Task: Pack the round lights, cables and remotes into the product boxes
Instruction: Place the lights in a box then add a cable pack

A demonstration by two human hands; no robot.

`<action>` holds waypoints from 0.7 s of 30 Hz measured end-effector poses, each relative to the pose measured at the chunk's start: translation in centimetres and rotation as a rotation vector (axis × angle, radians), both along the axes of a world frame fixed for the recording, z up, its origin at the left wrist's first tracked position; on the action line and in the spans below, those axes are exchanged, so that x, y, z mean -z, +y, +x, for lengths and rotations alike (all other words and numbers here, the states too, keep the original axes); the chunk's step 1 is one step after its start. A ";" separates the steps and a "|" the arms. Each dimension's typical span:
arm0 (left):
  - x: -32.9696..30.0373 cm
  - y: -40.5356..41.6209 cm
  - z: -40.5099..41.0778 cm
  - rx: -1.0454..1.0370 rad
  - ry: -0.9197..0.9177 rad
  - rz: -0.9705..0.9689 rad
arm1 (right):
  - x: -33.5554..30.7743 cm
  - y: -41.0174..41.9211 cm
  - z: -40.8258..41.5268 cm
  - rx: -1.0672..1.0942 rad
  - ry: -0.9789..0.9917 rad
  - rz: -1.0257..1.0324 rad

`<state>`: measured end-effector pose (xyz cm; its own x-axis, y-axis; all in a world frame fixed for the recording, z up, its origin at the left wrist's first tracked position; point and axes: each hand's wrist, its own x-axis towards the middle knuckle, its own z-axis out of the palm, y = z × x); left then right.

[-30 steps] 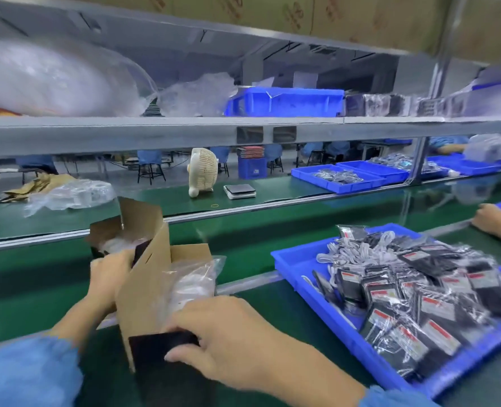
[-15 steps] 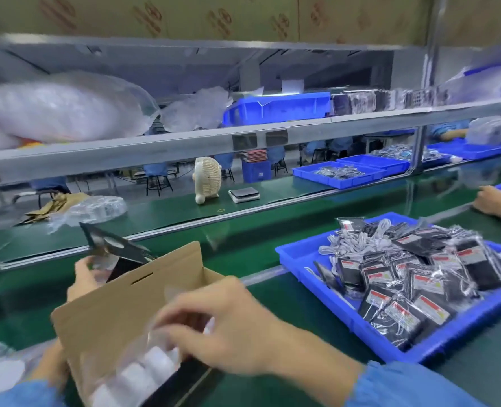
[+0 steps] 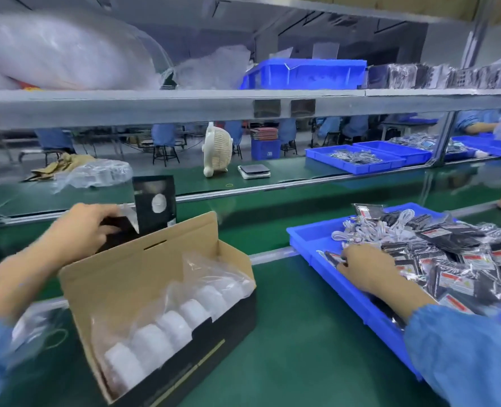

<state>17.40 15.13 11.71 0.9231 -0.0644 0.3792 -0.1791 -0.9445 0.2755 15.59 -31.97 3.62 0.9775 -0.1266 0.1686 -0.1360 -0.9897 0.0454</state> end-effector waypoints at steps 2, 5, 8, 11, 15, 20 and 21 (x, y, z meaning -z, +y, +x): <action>-0.5 2.2 -1.6 0.048 0.029 0.100 | -0.3 -0.1 -0.1 0.035 0.018 -0.014; -1.4 4.5 -4.8 0.114 0.108 0.148 | -0.7 -0.2 -0.3 0.007 0.036 -0.042; -2.2 5.6 -7.8 0.053 0.047 0.067 | -1.1 -0.7 -0.5 -0.048 0.123 0.084; -1.7 3.3 -13.2 0.050 -0.364 -0.223 | -1.5 -0.7 -0.7 -0.055 0.122 0.077; 3.6 -4.1 -19.1 0.052 -0.330 -0.906 | -1.7 -1.2 -0.8 0.016 -0.072 0.267; 6.7 -10.0 -17.9 -0.001 -0.258 -1.245 | -4.8 1.1 -3.7 -0.086 -0.505 0.457; 6.5 -10.5 -17.3 -0.003 -0.264 -1.275 | -6.2 2.7 -5.1 -0.268 -0.656 0.574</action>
<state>0.14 4.59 5.19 0.8113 0.4753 0.3404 -0.3634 -0.0459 0.9305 10.49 -29.27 9.85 0.7162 -0.1453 0.6826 0.2773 -0.8383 -0.4694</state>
